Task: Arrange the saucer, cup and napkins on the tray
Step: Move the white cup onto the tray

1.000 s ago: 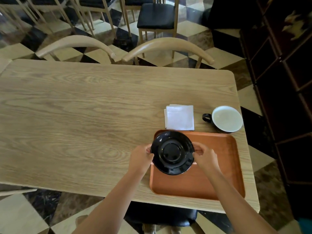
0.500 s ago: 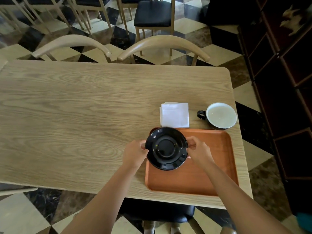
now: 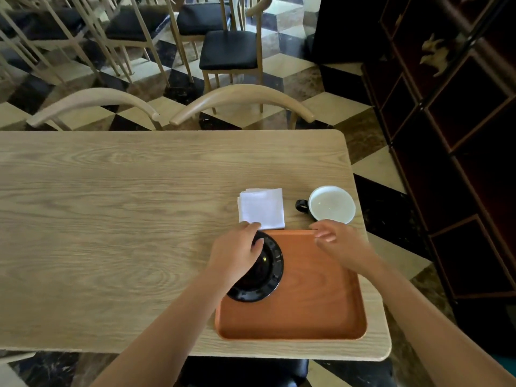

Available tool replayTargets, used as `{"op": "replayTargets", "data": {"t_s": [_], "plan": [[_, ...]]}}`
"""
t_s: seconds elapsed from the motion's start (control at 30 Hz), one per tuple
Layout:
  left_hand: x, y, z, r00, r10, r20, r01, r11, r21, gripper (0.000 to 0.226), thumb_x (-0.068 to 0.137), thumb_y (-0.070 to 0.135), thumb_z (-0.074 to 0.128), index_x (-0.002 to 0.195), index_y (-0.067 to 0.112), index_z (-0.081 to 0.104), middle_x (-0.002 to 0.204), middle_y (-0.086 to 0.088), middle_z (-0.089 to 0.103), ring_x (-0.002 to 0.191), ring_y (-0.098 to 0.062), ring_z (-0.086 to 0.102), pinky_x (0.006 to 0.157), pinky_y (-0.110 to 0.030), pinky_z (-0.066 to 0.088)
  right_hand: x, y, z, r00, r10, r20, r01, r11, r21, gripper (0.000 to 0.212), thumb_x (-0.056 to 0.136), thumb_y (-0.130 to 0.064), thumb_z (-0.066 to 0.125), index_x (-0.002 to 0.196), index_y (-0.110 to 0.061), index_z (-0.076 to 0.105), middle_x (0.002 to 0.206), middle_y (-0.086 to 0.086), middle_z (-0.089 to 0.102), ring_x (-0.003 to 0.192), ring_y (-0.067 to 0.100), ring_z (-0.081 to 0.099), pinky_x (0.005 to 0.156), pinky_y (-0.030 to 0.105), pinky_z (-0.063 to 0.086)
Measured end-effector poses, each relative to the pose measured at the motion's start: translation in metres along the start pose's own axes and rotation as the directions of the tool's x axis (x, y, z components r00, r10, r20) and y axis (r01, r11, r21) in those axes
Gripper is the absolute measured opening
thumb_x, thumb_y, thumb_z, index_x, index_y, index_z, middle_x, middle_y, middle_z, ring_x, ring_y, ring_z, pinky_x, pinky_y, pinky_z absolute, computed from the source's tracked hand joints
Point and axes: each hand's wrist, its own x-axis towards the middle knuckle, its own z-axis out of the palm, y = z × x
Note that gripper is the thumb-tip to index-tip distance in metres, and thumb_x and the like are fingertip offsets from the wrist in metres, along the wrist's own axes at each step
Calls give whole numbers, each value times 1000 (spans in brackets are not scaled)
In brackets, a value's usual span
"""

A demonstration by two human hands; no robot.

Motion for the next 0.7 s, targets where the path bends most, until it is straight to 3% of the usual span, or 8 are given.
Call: {"op": "replayTargets", "data": {"t_s": [0.1, 0.17, 0.3, 0.4, 0.47, 0.57, 0.63, 0.7], "plan": [[29, 28, 12, 961, 262, -83, -259, 965, 54, 45, 83, 23, 62, 125, 11, 52, 117, -10, 60, 101, -28, 60, 73, -38, 54, 6, 21, -19, 972, -69, -226, 21, 978, -210, 38, 83, -17, 61, 121, -20, 57, 124, 1, 58, 114, 18, 50, 90, 32, 45], [48, 44, 26, 922, 383, -65, -371, 918, 138, 55, 78, 24, 67, 128, 10, 48, 126, -17, 53, 115, -33, 53, 82, -46, 53, 11, 36, -25, 958, -112, -262, 16, 938, -345, 46, 83, -22, 63, 128, -19, 52, 141, 2, 46, 131, 22, 34, 99, 40, 42], [75, 65, 53, 911, 385, 148, -413, 860, 301, 65, 87, 35, 54, 142, 20, 22, 151, -15, 16, 139, -33, 15, 106, -50, 30, 25, 56, -24, 979, -136, -152, 36, 849, -527, 52, 89, -29, 55, 138, -21, 40, 153, 2, 26, 140, 25, 20, 108, 42, 32], [88, 68, 66, 921, 340, 189, -386, 859, 337, 64, 88, 38, 51, 142, 21, 21, 153, -14, 11, 140, -32, 12, 105, -48, 30, 34, 68, -20, 980, -141, -141, 49, 854, -519, 52, 90, -29, 54, 139, -20, 37, 153, 3, 25, 139, 22, 24, 108, 35, 31], [95, 68, 71, 925, 335, 181, -376, 878, 297, 59, 88, 36, 53, 139, 19, 30, 151, -14, 20, 138, -30, 18, 100, -45, 35, 39, 76, -17, 973, -160, -167, 63, 878, -475, 47, 88, -26, 60, 132, -14, 48, 150, 8, 33, 135, 24, 33, 105, 35, 36], [102, 68, 71, 933, 341, 114, -357, 917, 176, 45, 88, 31, 56, 129, 13, 48, 140, -13, 39, 130, -29, 32, 91, -42, 43, 44, 84, -13, 940, -263, -217, 133, 869, -478, 31, 72, -13, 76, 100, -1, 68, 130, 21, 55, 114, 35, 57, 86, 43, 52], [104, 68, 72, 938, 343, 54, -346, 935, 82, 39, 86, 27, 61, 121, 9, 57, 131, -14, 50, 123, -30, 40, 87, -42, 47, 44, 88, -12, 915, -327, -238, 172, 848, -502, 28, 58, -8, 86, 80, 0, 71, 112, 24, 66, 95, 38, 67, 69, 44, 57], [102, 66, 70, 938, 347, 2, -347, 938, 14, 35, 82, 25, 67, 113, 8, 62, 125, -14, 56, 118, -31, 45, 83, -42, 50, 42, 90, -14, 894, -380, -238, 214, 827, -520, 29, 53, -7, 88, 75, -1, 70, 104, 22, 70, 88, 35, 69, 62, 42, 58]]}}
